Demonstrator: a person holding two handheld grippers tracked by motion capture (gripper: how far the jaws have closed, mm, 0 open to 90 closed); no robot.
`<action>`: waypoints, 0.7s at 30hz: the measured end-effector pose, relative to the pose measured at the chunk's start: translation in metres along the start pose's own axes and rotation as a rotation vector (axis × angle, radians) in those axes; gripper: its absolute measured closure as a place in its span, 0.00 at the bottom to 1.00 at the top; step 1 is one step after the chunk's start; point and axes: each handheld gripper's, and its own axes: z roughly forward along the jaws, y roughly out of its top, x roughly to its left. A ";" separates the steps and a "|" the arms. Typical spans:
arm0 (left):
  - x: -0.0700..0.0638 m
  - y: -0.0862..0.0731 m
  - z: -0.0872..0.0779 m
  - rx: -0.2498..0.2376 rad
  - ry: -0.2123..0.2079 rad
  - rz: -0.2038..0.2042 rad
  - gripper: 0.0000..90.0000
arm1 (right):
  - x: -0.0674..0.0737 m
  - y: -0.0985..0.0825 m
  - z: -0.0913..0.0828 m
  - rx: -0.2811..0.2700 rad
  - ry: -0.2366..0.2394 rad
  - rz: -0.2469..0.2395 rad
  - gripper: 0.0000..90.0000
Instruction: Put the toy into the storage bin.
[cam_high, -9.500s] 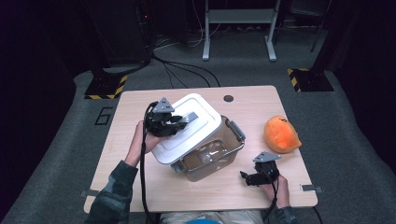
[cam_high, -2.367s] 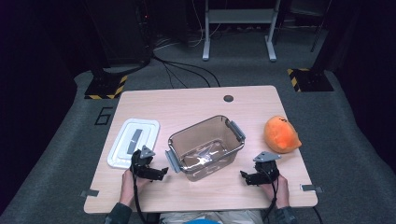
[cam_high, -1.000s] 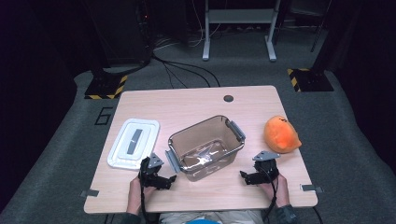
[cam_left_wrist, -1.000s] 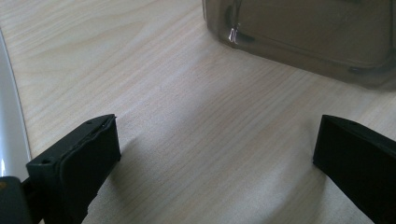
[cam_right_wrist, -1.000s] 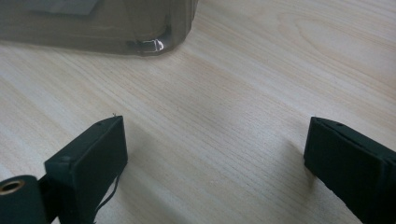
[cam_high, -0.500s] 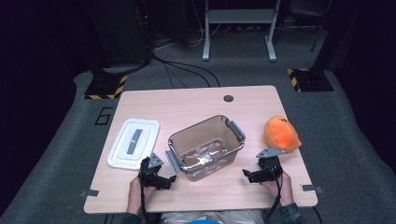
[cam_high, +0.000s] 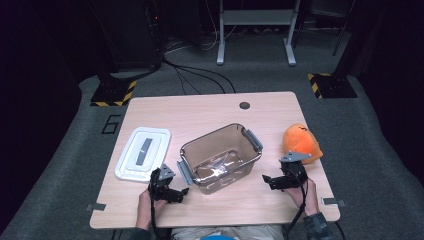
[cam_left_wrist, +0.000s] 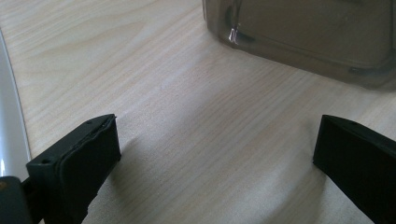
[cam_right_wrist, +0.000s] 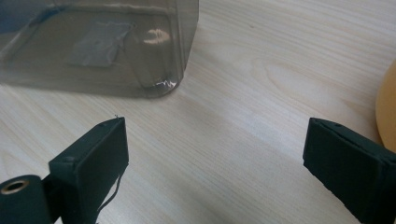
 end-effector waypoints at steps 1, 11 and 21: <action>0.000 0.000 0.000 0.000 -0.002 -0.004 0.00 | 0.000 0.002 -0.001 0.001 -0.001 -0.002 0.07; 0.000 0.000 0.000 0.003 0.000 0.000 0.00 | -0.005 0.016 -0.013 -0.010 -0.010 -0.015 0.08; 0.000 0.000 0.000 0.004 0.001 0.000 0.00 | -0.014 0.029 -0.025 -0.011 -0.018 -0.016 0.08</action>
